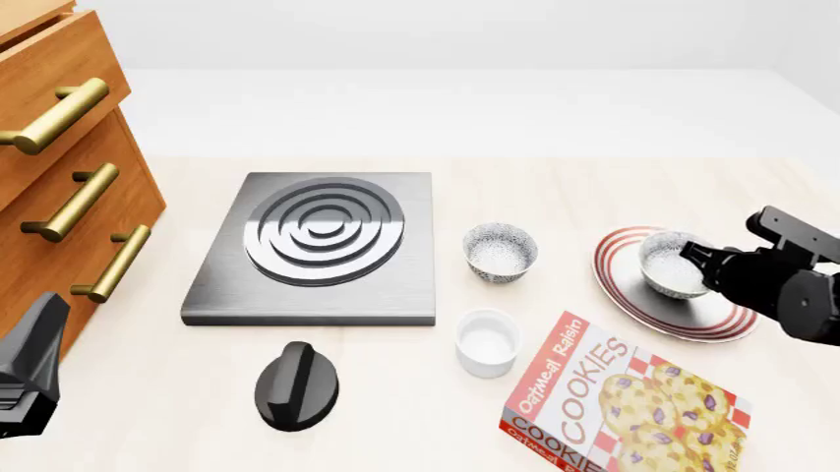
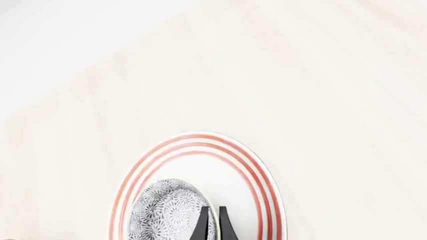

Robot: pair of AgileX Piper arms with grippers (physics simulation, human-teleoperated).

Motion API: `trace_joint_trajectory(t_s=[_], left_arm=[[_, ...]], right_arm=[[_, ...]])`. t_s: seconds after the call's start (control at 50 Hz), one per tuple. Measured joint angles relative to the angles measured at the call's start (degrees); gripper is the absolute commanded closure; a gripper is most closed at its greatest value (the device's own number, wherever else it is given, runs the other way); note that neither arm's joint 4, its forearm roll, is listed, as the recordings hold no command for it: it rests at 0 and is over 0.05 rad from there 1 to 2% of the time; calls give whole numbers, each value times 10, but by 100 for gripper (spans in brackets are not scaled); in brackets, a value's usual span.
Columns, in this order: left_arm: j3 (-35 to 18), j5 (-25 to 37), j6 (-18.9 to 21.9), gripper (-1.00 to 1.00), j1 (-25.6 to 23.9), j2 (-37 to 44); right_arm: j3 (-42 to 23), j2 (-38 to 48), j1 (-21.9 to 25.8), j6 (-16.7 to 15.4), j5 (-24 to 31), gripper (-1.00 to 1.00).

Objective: Pick the akita bowl next to the plate and place it on the plate.

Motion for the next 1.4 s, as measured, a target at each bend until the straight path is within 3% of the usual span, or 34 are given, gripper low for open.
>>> trace_joint_trajectory(t_s=[0.28, 0.3, 0.8, 1.4], left_arm=[[0, 0, 0, -100, 0, 0], [0, 0, 0, -100, 0, 0], [0, 0, 0, -100, 0, 0], [0, 0, 0, -100, 0, 0]], right_arm=[[0, 1, 0, -1, -1, 100], [0, 1, 0, -1, -2, -100], [-2, -9, 3, 8, 7, -100], [3, -129, -6, 21, 70, -100]])
